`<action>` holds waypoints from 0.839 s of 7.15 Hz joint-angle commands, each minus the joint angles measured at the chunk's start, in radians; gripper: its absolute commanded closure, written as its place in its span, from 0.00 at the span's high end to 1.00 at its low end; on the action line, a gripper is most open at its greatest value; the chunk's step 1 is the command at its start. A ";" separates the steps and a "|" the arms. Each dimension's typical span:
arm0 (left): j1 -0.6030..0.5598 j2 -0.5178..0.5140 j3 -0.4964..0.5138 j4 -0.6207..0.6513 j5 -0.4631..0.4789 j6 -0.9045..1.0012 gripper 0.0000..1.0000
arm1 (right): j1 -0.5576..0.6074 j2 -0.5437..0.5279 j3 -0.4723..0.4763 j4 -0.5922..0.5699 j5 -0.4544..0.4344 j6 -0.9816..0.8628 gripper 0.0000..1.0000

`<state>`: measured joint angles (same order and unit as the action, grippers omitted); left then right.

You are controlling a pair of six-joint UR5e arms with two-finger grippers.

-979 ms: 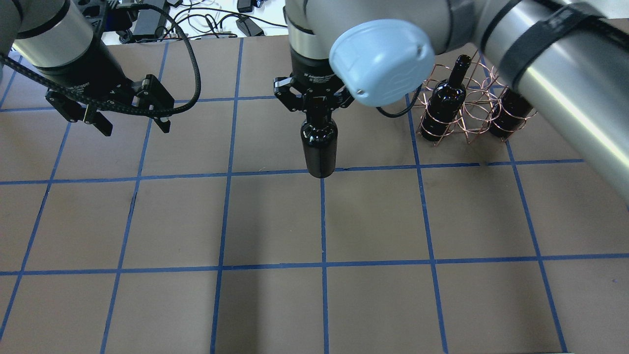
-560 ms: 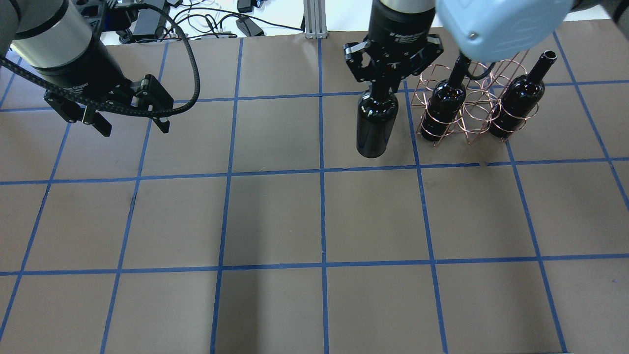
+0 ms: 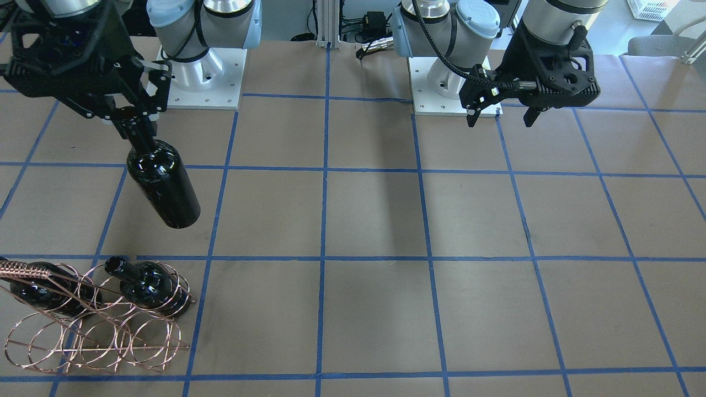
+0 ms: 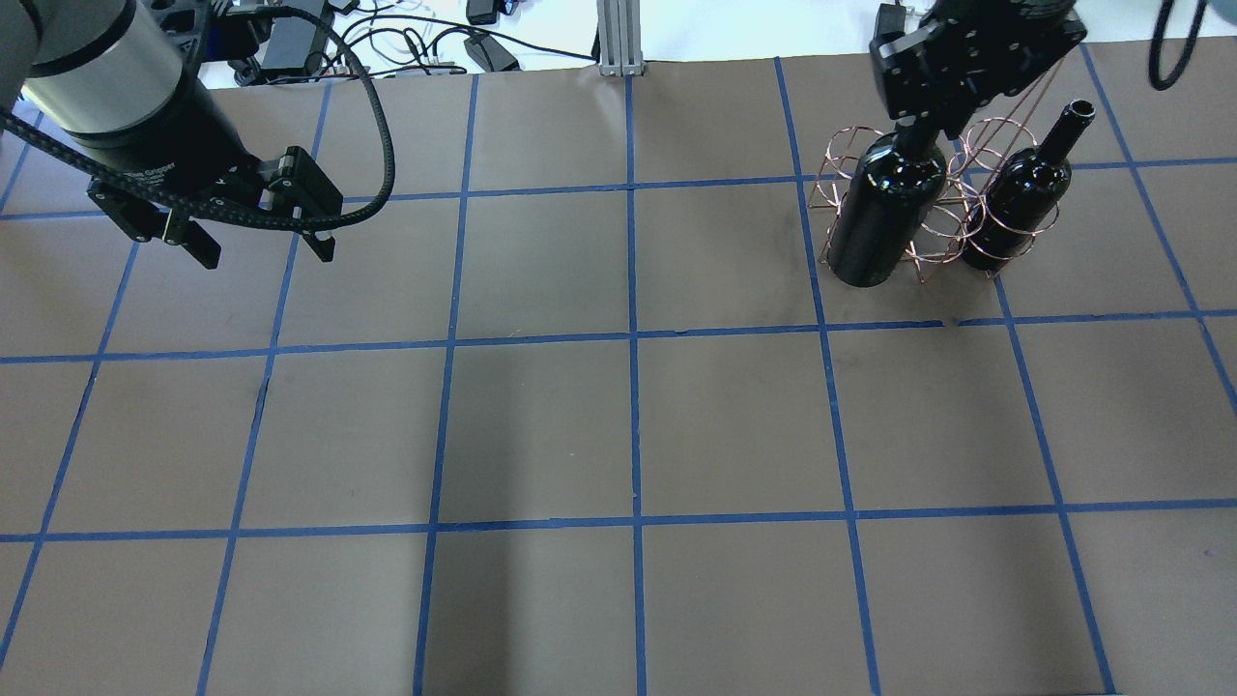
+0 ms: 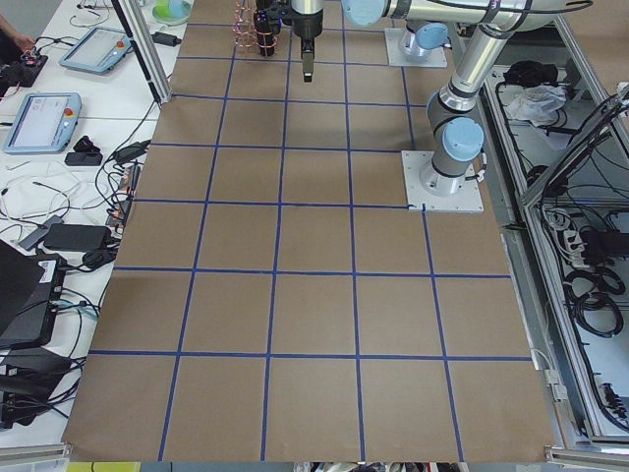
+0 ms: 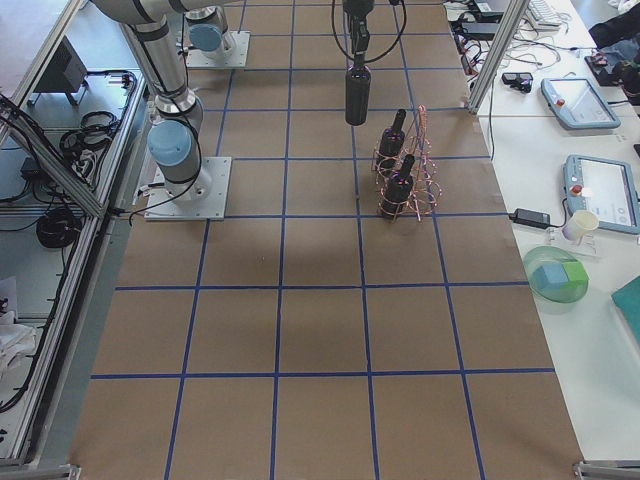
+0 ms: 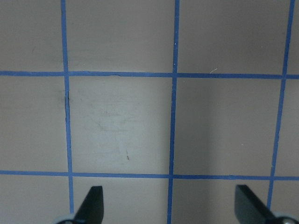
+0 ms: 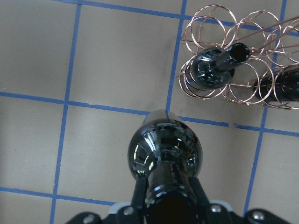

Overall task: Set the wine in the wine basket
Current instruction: 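Lift the bottle with the right gripper and carry it to the copper rack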

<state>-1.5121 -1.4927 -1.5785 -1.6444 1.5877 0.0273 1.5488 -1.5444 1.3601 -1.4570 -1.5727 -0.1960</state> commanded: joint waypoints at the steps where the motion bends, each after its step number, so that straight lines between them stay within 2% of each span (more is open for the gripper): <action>1: -0.002 0.000 0.000 0.002 0.000 0.000 1.00 | -0.064 -0.032 0.001 0.070 0.002 -0.109 0.00; 3: -0.003 -0.003 0.000 0.002 0.000 0.002 1.00 | -0.178 -0.032 0.001 0.070 0.006 -0.259 0.00; 5: -0.003 -0.003 0.000 0.002 -0.002 0.002 1.00 | -0.222 -0.002 0.001 0.052 0.007 -0.325 0.00; 6: -0.003 -0.003 0.000 0.002 -0.002 0.002 1.00 | -0.223 0.018 0.002 0.003 0.008 -0.344 0.00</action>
<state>-1.5155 -1.4955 -1.5785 -1.6433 1.5867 0.0291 1.3389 -1.5499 1.3611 -1.4123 -1.5657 -0.5102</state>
